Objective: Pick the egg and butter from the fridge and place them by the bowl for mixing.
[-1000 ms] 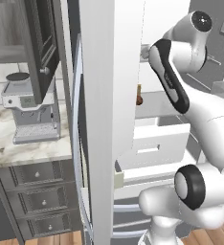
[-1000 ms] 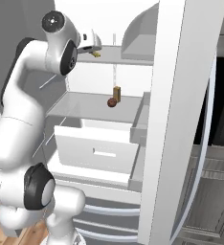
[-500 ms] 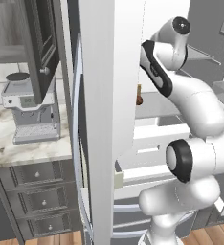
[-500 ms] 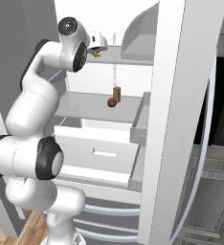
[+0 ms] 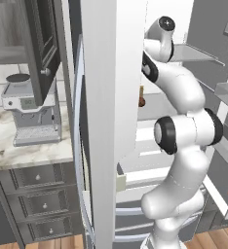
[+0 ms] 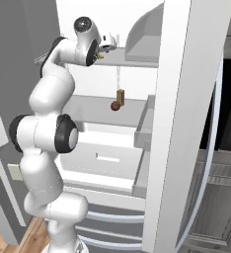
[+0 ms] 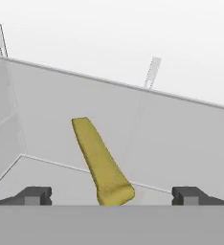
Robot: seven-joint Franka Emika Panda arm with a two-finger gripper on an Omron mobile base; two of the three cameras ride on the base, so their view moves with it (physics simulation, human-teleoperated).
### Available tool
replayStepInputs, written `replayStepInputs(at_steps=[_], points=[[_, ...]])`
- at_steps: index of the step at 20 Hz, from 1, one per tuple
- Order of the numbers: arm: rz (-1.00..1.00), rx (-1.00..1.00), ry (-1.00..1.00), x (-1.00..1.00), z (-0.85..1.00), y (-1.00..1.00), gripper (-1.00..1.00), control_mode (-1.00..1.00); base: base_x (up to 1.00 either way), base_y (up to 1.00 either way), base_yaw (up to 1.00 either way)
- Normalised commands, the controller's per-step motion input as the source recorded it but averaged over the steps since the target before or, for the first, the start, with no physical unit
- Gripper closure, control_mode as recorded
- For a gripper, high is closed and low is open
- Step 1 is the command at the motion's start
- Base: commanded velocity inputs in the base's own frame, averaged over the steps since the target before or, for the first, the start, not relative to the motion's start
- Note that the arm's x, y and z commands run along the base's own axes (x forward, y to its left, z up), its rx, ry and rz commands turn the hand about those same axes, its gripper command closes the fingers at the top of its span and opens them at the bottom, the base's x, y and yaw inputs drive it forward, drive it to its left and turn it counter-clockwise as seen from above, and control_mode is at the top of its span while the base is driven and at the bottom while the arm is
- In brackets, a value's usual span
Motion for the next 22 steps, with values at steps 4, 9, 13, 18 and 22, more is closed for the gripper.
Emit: replayStepInputs(at_steps=[4, 9, 13, 18, 22], points=[[0.00, 0.00, 0.06, 0.91, -0.04, 0.00, -1.00, -1.00, 0.00, 0.00, 0.00], [0.00, 0.00, 0.09, 0.83, -0.01, 0.00, -1.00, -1.00, 0.00, 0.00, 0.00], [0.01, 0.00, 0.26, 0.62, 0.00, 0.12, -1.00, -1.00, 0.00, 0.00, 0.00], [0.04, 0.00, 0.26, 0.32, -0.03, 0.18, -1.00, -1.00, 0.00, 0.00, 0.00], [0.03, 0.00, 0.05, 0.00, -0.02, 0.07, -1.00, -1.00, 0.00, 0.00, 0.00]])
